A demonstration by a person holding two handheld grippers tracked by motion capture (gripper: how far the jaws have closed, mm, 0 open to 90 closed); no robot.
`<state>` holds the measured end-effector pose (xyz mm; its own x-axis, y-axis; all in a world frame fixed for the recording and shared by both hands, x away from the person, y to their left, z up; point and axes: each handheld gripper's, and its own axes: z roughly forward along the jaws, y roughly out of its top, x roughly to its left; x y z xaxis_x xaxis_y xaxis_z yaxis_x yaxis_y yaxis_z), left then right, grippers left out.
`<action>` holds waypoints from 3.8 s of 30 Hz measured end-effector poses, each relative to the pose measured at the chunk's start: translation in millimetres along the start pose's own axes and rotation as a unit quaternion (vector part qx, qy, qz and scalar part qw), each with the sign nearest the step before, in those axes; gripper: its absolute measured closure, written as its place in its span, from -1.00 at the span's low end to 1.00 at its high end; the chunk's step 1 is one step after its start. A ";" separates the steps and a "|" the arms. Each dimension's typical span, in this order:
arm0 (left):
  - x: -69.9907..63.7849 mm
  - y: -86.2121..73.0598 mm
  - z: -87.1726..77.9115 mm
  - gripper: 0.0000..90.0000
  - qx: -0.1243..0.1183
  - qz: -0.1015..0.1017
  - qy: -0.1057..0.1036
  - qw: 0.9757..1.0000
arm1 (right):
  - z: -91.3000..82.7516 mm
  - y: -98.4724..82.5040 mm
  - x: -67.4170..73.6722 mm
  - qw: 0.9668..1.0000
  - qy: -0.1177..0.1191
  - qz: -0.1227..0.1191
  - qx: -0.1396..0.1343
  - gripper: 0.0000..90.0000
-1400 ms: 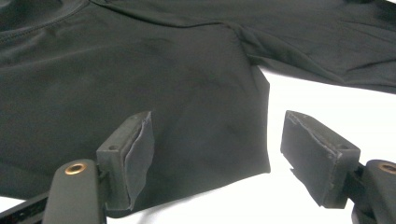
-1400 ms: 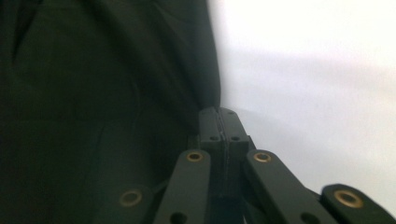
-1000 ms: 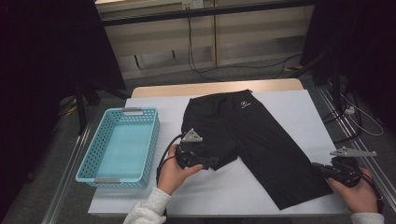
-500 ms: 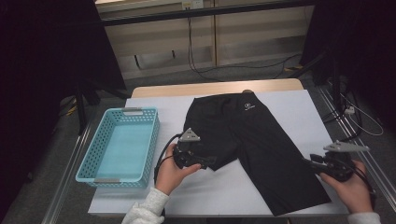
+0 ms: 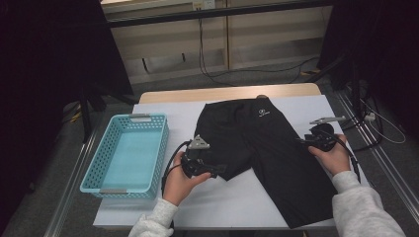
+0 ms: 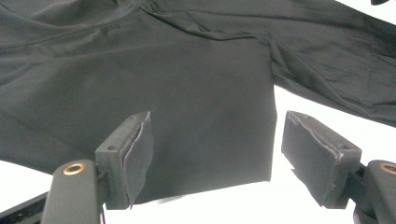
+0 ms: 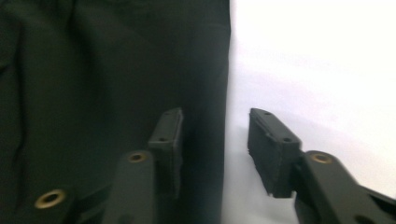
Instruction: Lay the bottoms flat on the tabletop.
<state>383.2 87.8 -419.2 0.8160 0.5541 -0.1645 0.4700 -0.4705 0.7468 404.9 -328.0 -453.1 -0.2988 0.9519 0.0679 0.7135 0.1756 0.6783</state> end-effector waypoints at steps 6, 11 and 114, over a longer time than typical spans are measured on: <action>1.1 0.9 0.4 -0.44 -0.001 -0.001 0.002 1.000 | 5.3 2.4 -8.5 0.999 0.030 0.017 -0.005 1.00; 0.0 2.7 2.3 -0.44 0.000 0.000 0.001 1.000 | -1.2 -3.1 -18.9 0.999 0.025 0.035 -0.004 1.00; -12.3 7.8 12.6 -0.47 0.018 0.027 -0.016 0.999 | -97.8 -101.1 -18.4 0.998 -0.041 0.052 -0.018 0.98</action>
<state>381.1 68.7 -419.5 0.8510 0.5047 -0.1449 0.4358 -0.5248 0.7312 276.3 -387.8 -451.4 -0.1705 0.9821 0.0802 0.7142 0.0671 0.6967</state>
